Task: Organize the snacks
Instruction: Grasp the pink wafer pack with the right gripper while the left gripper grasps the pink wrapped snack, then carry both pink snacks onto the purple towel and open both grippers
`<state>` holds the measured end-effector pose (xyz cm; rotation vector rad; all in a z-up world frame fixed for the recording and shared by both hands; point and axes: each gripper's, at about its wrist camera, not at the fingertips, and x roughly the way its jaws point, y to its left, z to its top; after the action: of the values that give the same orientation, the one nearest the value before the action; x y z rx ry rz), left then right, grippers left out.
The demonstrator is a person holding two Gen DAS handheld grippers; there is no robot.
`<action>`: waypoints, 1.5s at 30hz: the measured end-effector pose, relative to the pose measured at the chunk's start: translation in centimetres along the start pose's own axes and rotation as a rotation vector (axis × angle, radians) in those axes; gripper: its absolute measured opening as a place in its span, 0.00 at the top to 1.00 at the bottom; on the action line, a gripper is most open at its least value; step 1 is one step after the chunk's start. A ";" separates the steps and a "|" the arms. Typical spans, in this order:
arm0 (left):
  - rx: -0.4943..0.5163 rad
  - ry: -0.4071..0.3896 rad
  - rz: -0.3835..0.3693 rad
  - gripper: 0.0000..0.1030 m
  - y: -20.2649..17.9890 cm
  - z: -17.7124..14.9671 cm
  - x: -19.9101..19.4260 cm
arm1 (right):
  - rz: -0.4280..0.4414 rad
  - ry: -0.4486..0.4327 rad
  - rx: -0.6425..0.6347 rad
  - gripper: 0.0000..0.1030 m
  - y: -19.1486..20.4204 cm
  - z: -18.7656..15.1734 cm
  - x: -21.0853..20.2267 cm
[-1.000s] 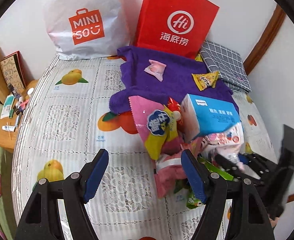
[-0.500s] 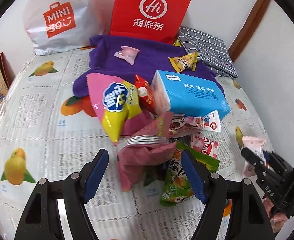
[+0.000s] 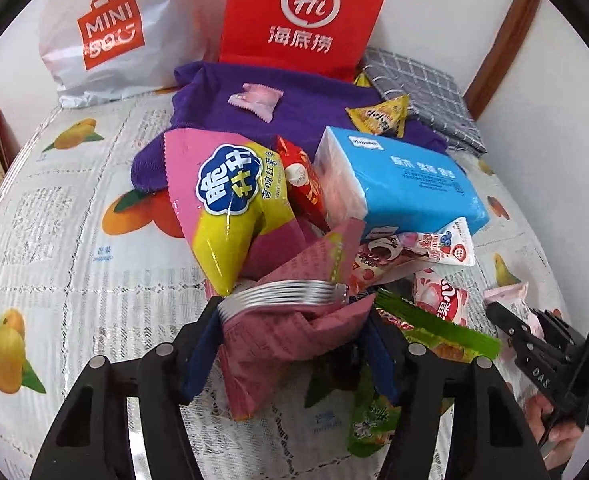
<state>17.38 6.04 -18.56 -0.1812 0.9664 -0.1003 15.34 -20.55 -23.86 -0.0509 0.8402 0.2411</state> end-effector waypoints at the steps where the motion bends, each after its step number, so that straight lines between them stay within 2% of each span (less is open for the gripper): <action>1: 0.013 -0.013 0.012 0.41 0.0 -0.1 -0.1 | 0.000 0.000 -0.002 0.69 -0.1 0.0 0.0; 8: 0.113 -0.096 0.086 0.43 -0.3 -0.9 0.0 | -0.006 0.020 -0.024 0.68 0.1 1.0 1.1; 12: 0.111 -0.081 0.080 0.39 -0.2 -1.0 0.7 | 0.002 0.024 -0.020 0.67 0.0 1.1 1.1; 18: 0.074 -0.070 0.049 0.38 0.3 -1.0 1.0 | 0.028 0.021 -0.002 0.66 -0.4 1.0 1.1; 23: 0.045 -0.079 0.015 0.39 0.9 -1.0 0.8 | 0.118 0.028 -0.007 0.44 -0.4 1.1 1.1; 25: 0.038 -0.082 0.009 0.40 1.0 -1.0 0.7 | 0.140 0.027 0.001 0.42 -0.5 1.1 1.0; 28: 0.033 -0.087 0.005 0.40 0.8 -1.1 0.6 | 0.137 0.032 0.018 0.42 -1.1 0.8 0.5; 32: 0.019 -0.092 -0.001 0.40 1.1 -1.2 0.5 | 0.085 0.038 -0.003 0.42 -1.4 0.3 -0.1; 33: 0.014 -0.094 0.000 0.40 1.1 -1.2 0.4 | 0.063 0.039 -0.028 0.44 -1.1 0.1 -0.2; 35: 0.002 -0.098 0.001 0.41 1.3 -1.2 0.4 | 0.019 0.040 -0.065 0.54 -0.7 0.1 -0.3; 36: -0.002 -0.100 0.001 0.41 1.4 -1.2 0.4 | 0.006 0.036 -0.081 0.54 -0.5 0.0 -0.2; 42: 0.034 -0.113 0.040 0.44 0.7 -1.6 -0.6 | 0.000 0.002 -0.131 0.57 0.1 -0.3 -1.0; 45: 0.019 -0.098 -0.016 0.46 0.4 -1.6 -1.4 | 0.021 -0.029 -0.143 0.57 0.4 -0.1 -2.3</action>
<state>15.22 6.54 -18.38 -0.1748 0.8661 -0.1137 13.73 -20.58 -22.16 -0.1718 0.7941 0.3201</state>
